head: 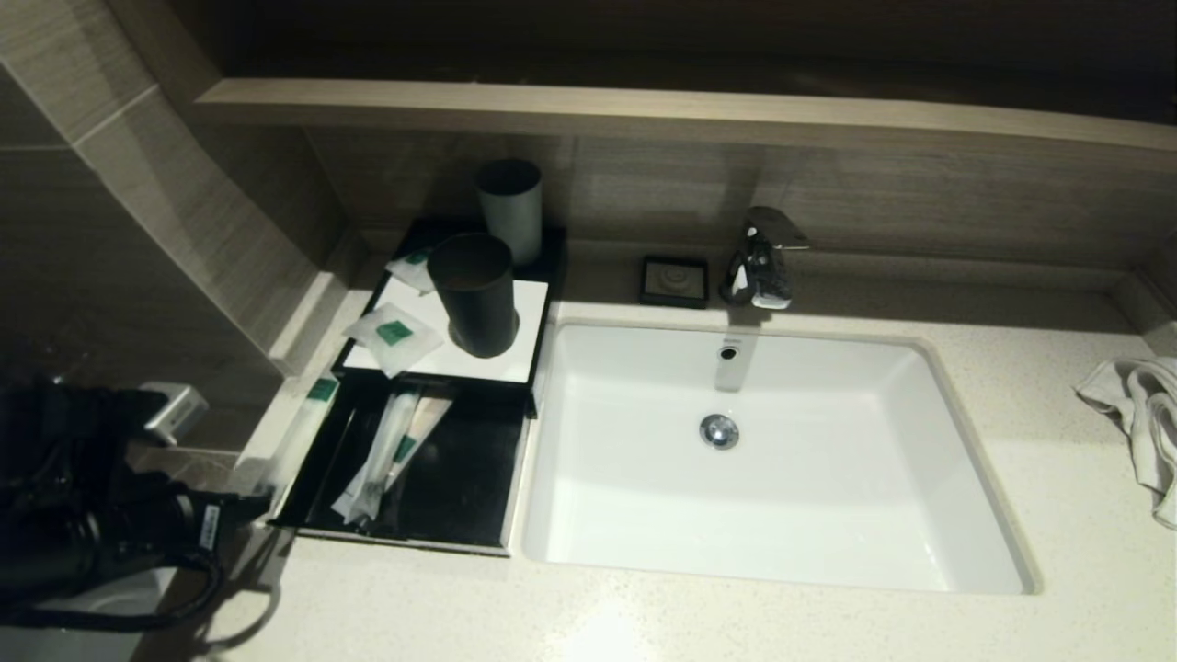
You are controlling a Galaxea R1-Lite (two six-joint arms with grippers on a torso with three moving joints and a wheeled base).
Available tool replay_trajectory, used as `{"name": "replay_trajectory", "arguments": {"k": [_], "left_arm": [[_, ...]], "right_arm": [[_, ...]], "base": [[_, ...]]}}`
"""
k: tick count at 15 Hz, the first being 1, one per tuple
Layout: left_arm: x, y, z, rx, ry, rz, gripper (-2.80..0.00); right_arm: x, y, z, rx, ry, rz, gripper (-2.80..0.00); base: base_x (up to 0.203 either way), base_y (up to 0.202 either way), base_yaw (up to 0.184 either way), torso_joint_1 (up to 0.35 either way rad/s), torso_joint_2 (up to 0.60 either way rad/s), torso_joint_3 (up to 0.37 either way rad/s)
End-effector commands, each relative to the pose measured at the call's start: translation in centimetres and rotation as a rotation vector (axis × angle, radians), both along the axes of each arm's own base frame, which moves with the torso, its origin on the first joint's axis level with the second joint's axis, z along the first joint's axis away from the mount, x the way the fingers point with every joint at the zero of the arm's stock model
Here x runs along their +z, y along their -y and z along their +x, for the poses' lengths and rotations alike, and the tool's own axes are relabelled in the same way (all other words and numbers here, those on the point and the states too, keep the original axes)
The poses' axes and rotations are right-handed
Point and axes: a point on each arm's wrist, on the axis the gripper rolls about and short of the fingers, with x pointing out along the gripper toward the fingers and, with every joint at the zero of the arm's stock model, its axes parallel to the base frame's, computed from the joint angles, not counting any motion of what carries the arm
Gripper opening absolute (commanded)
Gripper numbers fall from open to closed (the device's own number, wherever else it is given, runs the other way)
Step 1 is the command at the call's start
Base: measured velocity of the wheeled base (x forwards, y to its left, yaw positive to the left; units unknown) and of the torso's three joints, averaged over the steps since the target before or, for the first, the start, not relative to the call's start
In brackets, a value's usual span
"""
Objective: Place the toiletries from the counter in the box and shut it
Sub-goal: Pick up the bathroom toiletry
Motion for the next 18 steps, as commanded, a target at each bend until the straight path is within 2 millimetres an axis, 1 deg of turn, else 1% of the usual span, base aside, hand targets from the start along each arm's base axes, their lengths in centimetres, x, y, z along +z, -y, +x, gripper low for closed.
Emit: {"name": "replay_trajectory", "arguments": {"k": [1,6,18], "left_arm": [[-0.5,-0.1,0.9,-0.002,-0.026,0.002,0.0],[-0.7,-0.6,1.5,-0.021,-0.031,0.045,0.0],[-1.2,-1.6,2.4,0.04,-0.059,0.076,0.0]], "right_arm": [[0.0,0.0,0.0,0.0,0.0,0.0,-2.8],[0.0,0.0,0.0,0.0,0.0,0.0,-2.8],[0.0,0.0,0.0,0.0,0.0,0.001,-2.8]], "base": [[0.0,0.0,0.0,0.0,0.0,0.0],[0.0,0.0,0.0,0.0,0.0,0.0],[0.0,0.0,0.0,0.0,0.0,0.0]]}}
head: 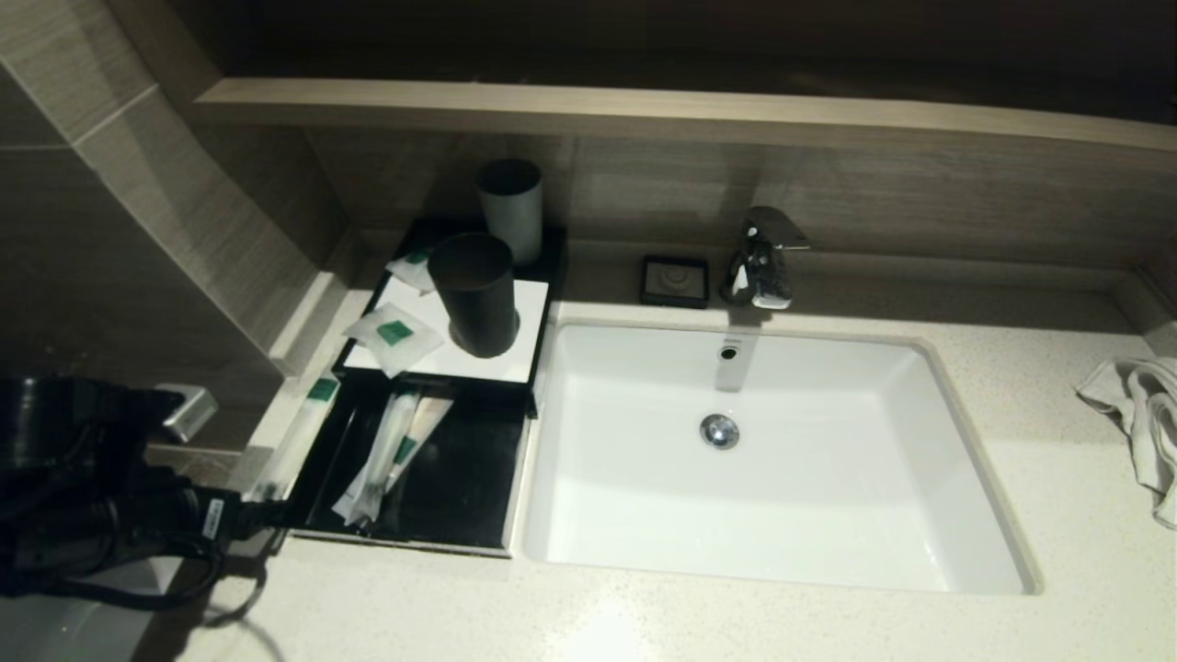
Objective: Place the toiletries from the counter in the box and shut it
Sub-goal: Pick up the bathroom toiletry
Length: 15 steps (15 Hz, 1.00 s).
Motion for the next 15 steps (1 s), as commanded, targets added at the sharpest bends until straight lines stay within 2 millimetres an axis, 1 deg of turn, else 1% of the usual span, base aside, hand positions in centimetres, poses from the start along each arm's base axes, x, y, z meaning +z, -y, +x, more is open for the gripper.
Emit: {"name": "replay_trajectory", "arguments": {"k": [1,6,9,15], "left_arm": [[0.1,-0.1,0.4,0.002,0.009,-0.001,0.0],[0.4,-0.1,0.7,0.006,0.021,-0.003,0.0],[0.8,-0.2,1.2,0.004,0.036,0.002,0.0],[0.5,-0.3,1.6,0.007,0.023,-0.001,0.0]], "right_arm": [[0.0,0.0,0.0,0.0,0.0,-0.001,-2.8],[0.0,0.0,0.0,0.0,0.0,0.0,-2.8],[0.0,0.0,0.0,0.0,0.0,-0.001,-2.8],[0.0,0.0,0.0,0.0,0.0,0.001,-2.8]], "base": [[0.0,0.0,0.0,0.0,0.0,0.0],[0.0,0.0,0.0,0.0,0.0,0.0],[0.0,0.0,0.0,0.0,0.0,0.0],[0.0,0.0,0.0,0.0,0.0,0.0]]}}
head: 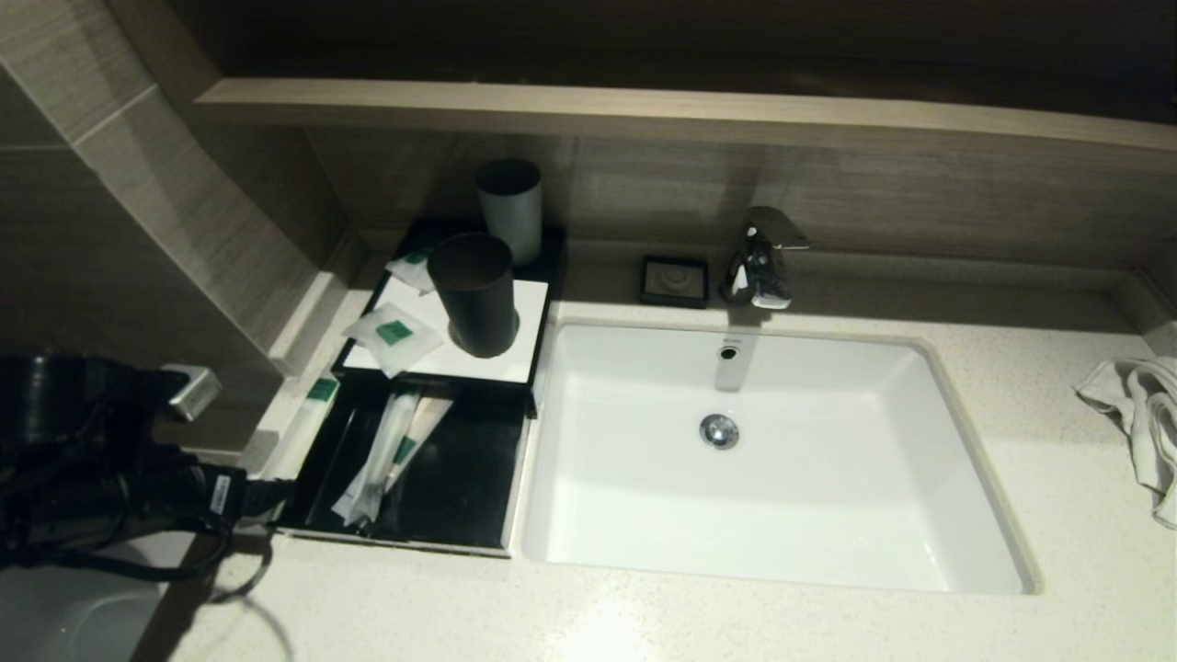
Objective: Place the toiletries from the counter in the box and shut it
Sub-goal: Pick up the bathroom toiletry
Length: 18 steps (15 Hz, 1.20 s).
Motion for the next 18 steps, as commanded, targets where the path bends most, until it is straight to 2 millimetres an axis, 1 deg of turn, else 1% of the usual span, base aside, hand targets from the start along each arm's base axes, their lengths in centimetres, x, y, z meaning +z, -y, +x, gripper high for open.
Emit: {"name": "replay_trajectory", "arguments": {"k": [1,9,18], "left_arm": [[-0.17,-0.03,0.1,-0.001,-0.006,0.0,0.0],[-0.76,-0.1,0.33,0.007,-0.031,0.003,0.0],[-0.82,-0.08,0.24,0.007,-0.032,0.0,0.0]], "right_arm": [[0.0,0.0,0.0,0.0,0.0,0.0,-2.8],[0.0,0.0,0.0,0.0,0.0,0.001,-2.8],[0.0,0.0,0.0,0.0,0.0,0.0,-2.8]], "base": [[0.0,0.0,0.0,0.0,0.0,0.0],[0.0,0.0,0.0,0.0,0.0,0.0],[0.0,0.0,0.0,0.0,0.0,0.0]]}}
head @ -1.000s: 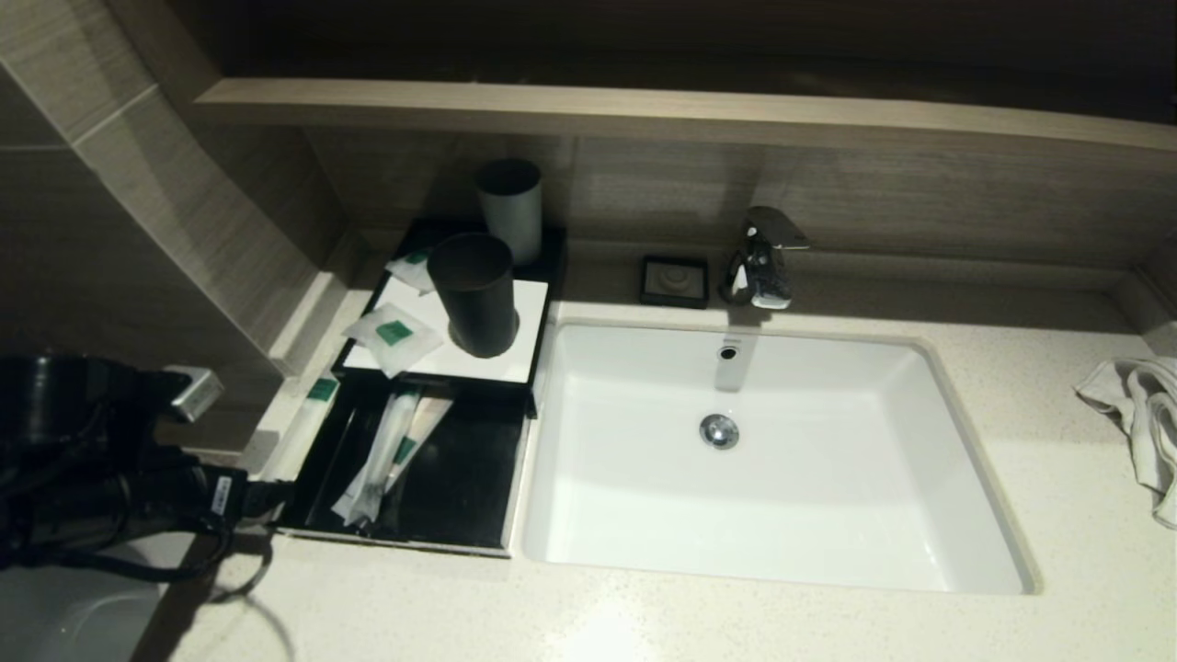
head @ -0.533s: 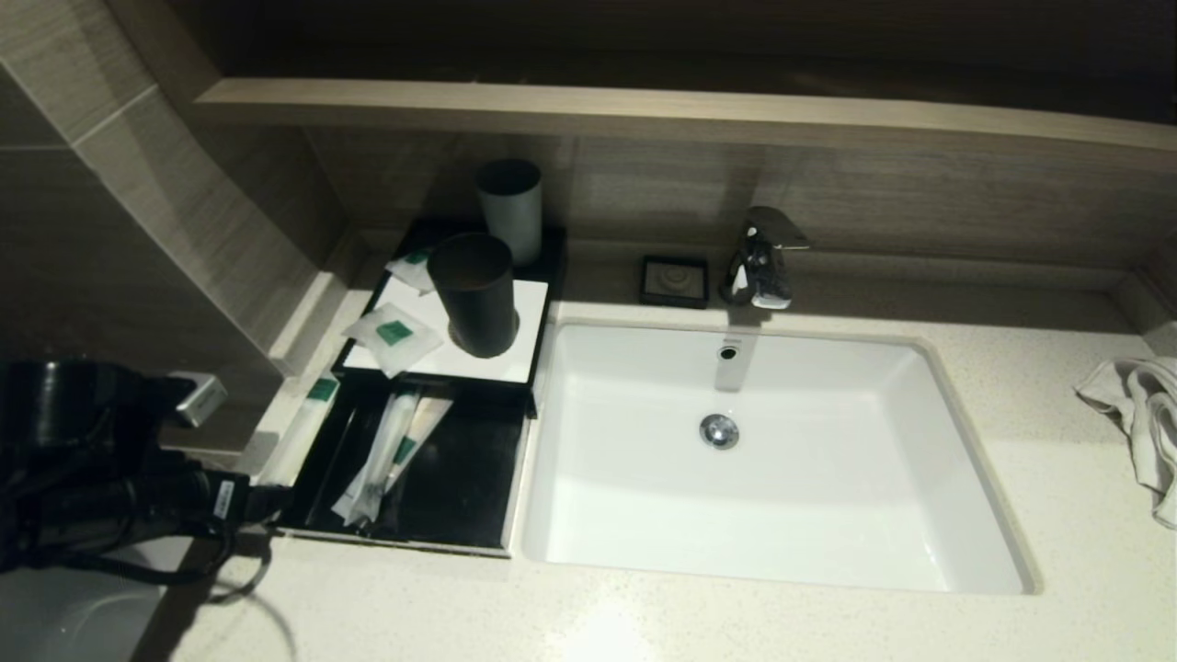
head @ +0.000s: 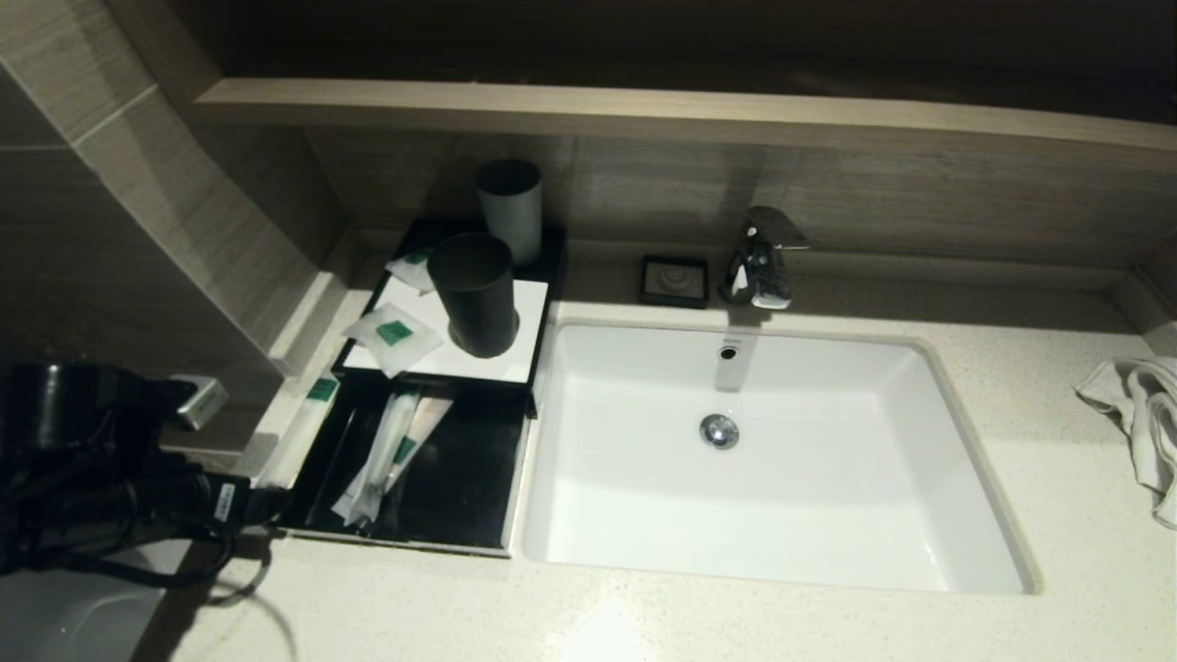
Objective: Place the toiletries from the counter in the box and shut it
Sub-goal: Pick up the bathroom toiletry
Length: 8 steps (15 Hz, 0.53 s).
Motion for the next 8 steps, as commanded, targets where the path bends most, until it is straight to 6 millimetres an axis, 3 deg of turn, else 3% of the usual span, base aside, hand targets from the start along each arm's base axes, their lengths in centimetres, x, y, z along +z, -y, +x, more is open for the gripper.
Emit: {"name": "replay_trajectory", "arguments": {"k": [1,2,8], "left_arm": [[0.03,-0.01,-0.02,0.0,0.002,0.0,-0.56],[0.03,-0.01,-0.02,0.0,0.002,0.0,-2.8],[-0.01,0.03,-0.23,0.0,0.001,-0.003,-2.8]], "right_arm": [[0.0,0.0,0.0,0.0,0.0,0.001,-2.8],[0.0,0.0,0.0,0.0,0.0,-0.001,-2.8],[0.0,0.0,0.0,0.0,0.0,0.001,-2.8]], "base": [[0.0,0.0,0.0,0.0,0.0,0.0],[0.0,0.0,0.0,0.0,0.0,0.0],[0.0,0.0,0.0,0.0,0.0,0.0]]}}
